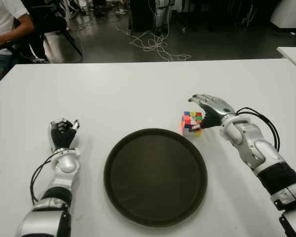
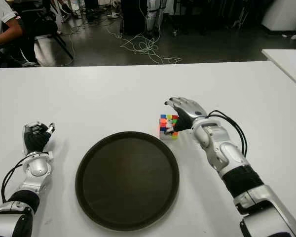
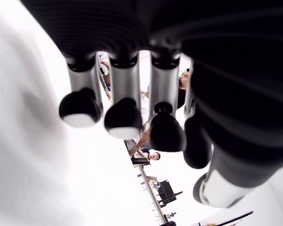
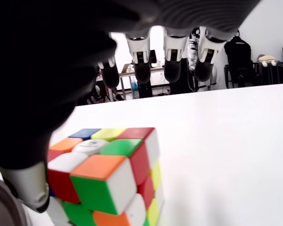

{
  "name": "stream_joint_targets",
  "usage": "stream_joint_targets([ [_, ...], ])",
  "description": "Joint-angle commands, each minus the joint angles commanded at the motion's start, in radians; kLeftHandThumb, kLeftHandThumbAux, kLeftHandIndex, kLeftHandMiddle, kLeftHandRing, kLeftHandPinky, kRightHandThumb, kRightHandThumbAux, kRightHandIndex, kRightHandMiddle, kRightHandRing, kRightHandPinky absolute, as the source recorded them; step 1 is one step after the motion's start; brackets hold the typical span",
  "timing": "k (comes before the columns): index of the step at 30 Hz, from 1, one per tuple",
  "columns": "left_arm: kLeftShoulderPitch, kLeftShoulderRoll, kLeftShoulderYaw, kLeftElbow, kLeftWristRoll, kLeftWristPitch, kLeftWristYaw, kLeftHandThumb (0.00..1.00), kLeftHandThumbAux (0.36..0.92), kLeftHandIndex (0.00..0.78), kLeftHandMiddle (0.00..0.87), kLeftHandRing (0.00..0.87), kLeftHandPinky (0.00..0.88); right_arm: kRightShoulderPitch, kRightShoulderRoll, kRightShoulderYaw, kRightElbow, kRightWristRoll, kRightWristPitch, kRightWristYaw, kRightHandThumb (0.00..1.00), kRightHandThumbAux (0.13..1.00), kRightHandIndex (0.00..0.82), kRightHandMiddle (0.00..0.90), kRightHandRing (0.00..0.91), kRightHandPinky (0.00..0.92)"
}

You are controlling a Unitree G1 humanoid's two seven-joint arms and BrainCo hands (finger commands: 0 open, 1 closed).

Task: Pick up the Rubik's Cube and put it in the plate

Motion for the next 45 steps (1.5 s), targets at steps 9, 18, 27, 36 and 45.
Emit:
stream_joint_targets([
  [9, 0.001, 0.001, 0.0, 0.001, -0.003, -0.003, -0.013, 0.363, 0.764, 0.69, 0.841, 0.852, 0.854, -0.001, 0.009, 0.007, 0.007, 0.002, -0.008, -0.002, 0.021, 0.682, 0.0, 0.0, 0.0, 0.07],
  [18, 0.002, 0.003, -0.002, 0.002, 0.001, -0.013, -0.009, 0.346, 0.765, 0.707, 0.848, 0.856, 0.858, -0.005, 0.016, 0.012, 0.017, 0.003, -0.014, -0.004, 0.034, 0.687, 0.0, 0.0, 0.0, 0.053],
  [27, 0.001, 0.003, 0.002, 0.009, -0.002, -0.031, -0.01, 0.354, 0.757, 0.699, 0.847, 0.854, 0.858, -0.011, 0.031, 0.015, 0.037, 0.005, -0.018, -0.01, 0.068, 0.702, 0.0, 0.0, 0.0, 0.063],
  [36, 0.002, 0.002, 0.003, 0.013, -0.002, -0.038, -0.004, 0.368, 0.754, 0.693, 0.844, 0.853, 0.858, -0.011, 0.04, 0.015, 0.045, 0.007, -0.014, -0.003, 0.075, 0.701, 0.0, 0.0, 0.0, 0.056],
  [45, 0.0, 0.0, 0.009, 0.017, -0.007, -0.04, -0.006, 0.366, 0.76, 0.693, 0.843, 0.853, 0.855, -0.009, 0.045, 0.015, 0.05, 0.005, -0.008, -0.002, 0.056, 0.688, 0.0, 0.0, 0.0, 0.044],
])
